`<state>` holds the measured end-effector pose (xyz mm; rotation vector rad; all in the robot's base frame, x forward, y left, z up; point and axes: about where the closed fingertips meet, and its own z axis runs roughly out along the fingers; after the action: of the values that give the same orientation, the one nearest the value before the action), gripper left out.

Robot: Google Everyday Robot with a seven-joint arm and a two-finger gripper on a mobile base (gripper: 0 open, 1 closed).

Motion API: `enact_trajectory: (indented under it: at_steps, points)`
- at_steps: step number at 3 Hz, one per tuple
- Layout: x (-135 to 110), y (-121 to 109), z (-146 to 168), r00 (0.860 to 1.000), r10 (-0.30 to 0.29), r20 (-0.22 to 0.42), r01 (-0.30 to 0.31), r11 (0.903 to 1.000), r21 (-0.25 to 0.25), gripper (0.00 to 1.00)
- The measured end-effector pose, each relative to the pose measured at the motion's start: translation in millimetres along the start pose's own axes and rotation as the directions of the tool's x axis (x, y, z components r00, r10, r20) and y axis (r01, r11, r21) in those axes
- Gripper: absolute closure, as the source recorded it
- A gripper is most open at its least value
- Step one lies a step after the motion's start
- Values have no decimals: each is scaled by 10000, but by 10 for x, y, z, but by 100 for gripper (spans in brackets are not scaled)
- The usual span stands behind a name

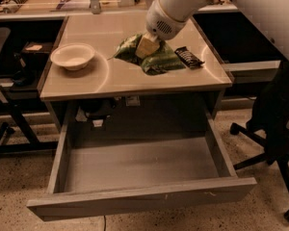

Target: Place green jalapeno chip bag into top drawer

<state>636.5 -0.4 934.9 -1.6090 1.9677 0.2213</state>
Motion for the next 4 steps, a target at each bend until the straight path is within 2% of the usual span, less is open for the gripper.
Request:
enact_trajectory:
  at_steps: [1, 2, 3, 4]
  points:
    - [42, 543, -153, 9963, 819, 248, -818, 9966, -70, 100]
    - [263, 749, 64, 9958, 862, -306, -877, 9948, -524, 100]
    - [263, 749, 64, 9958, 862, -306, -877, 9948, -524, 100]
    - [501, 1026, 358, 9880, 1469, -482, -1519, 9804, -1257, 100]
